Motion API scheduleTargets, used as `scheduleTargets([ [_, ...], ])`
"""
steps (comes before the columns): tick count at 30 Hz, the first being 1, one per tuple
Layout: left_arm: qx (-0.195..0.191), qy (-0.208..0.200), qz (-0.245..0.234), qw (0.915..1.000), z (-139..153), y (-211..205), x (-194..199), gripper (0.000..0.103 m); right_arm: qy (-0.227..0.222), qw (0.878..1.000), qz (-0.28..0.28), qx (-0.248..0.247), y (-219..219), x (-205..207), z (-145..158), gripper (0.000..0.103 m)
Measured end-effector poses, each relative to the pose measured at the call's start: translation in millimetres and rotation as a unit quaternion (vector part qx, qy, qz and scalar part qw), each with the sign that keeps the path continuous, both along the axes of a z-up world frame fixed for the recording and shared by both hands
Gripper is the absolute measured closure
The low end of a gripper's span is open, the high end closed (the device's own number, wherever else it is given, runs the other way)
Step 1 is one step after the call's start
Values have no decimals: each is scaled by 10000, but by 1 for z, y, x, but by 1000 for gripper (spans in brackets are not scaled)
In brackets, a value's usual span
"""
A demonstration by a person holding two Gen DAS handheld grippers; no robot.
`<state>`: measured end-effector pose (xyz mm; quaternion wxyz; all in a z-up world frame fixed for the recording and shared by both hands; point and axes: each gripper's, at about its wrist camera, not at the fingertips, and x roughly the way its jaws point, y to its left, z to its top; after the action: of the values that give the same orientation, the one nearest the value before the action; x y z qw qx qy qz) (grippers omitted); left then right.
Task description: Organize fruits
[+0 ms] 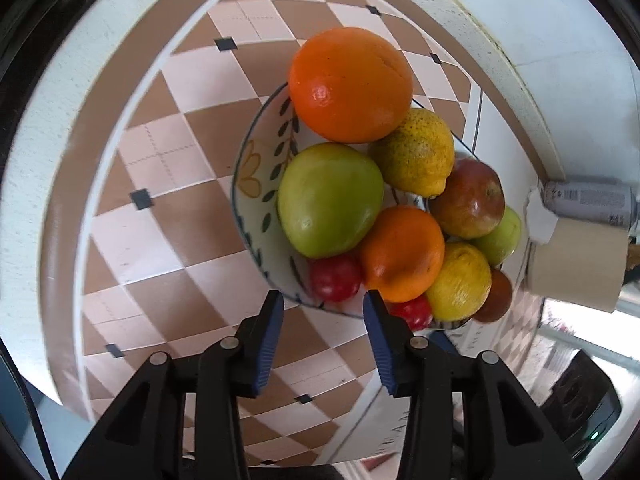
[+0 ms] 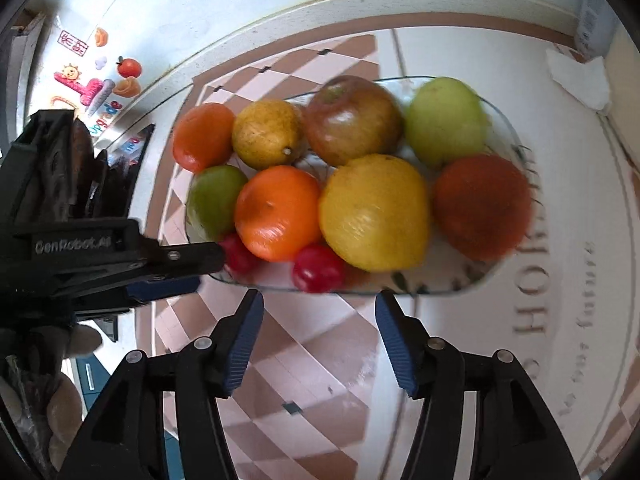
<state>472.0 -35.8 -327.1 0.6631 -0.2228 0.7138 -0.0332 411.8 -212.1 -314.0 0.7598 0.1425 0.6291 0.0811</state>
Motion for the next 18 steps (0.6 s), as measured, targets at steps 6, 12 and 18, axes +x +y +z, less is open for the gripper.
scheduleTargets([
  [6, 1010, -569, -615, 9914, 29, -7, -24, 37, -150, 9979, -177, -608, -31, -21, 29, 15],
  [12, 1751, -1086, -889, 9745, 55, -19, -48, 8, -439, 9917, -221, -1190, -50, -34, 58, 8],
  [18, 1945, -1450, -732, 9674, 81, -25, -67, 7, -735, 9889, -55, -1294, -52, -50, 87, 7],
])
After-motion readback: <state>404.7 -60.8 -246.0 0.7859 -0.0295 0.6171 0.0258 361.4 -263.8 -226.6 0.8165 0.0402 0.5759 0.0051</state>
